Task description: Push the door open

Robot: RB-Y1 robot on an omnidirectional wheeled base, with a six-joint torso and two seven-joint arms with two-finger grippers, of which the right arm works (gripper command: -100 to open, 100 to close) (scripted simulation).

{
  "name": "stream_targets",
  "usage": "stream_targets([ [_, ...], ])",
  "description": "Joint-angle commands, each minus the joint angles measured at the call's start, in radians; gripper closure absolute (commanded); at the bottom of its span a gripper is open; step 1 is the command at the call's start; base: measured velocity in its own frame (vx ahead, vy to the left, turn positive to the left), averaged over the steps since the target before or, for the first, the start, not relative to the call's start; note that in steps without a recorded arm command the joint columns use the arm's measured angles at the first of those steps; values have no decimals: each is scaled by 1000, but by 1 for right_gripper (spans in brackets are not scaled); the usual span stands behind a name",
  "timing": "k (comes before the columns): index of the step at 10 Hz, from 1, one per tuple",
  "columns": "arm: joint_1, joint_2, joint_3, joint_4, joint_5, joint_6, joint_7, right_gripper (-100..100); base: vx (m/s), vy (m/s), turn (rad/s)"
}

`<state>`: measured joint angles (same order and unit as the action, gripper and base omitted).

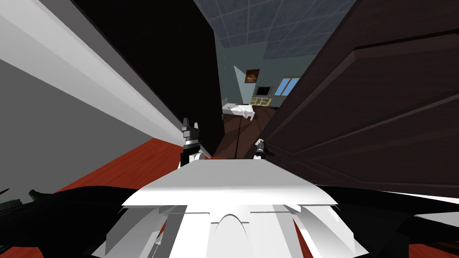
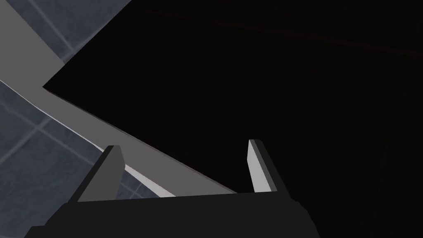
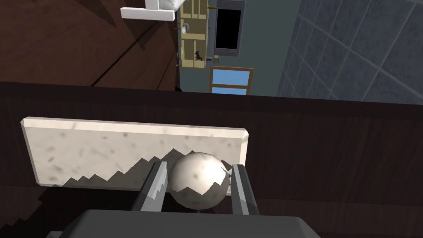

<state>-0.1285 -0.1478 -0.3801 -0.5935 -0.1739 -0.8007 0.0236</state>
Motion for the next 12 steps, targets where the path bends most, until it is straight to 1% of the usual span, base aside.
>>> stream_targets([
  [1,-22,-25,-19,50,-4,-27,-5,100,143,0,-56],
  [2,-22,-25,-19,40,-4,-27,-5,100,50,-5,-13],
  [3,-22,-25,-19,53,-4,-27,-5,100,0,0,0],
  [4,-23,-25,-43,56,0,-27,-3,100,109,-10,-152],
  [6,-24,-24,-61,58,3,-27,-1,100,192,33,-117],
  [8,-24,-24,-67,58,4,-27,0,100,112,-20,-41],
  [9,-25,-23,-83,60,7,-27,2,100,144,-7,-96],
  [12,-26,-23,-109,62,11,-27,5,100,189,2,-101],
])
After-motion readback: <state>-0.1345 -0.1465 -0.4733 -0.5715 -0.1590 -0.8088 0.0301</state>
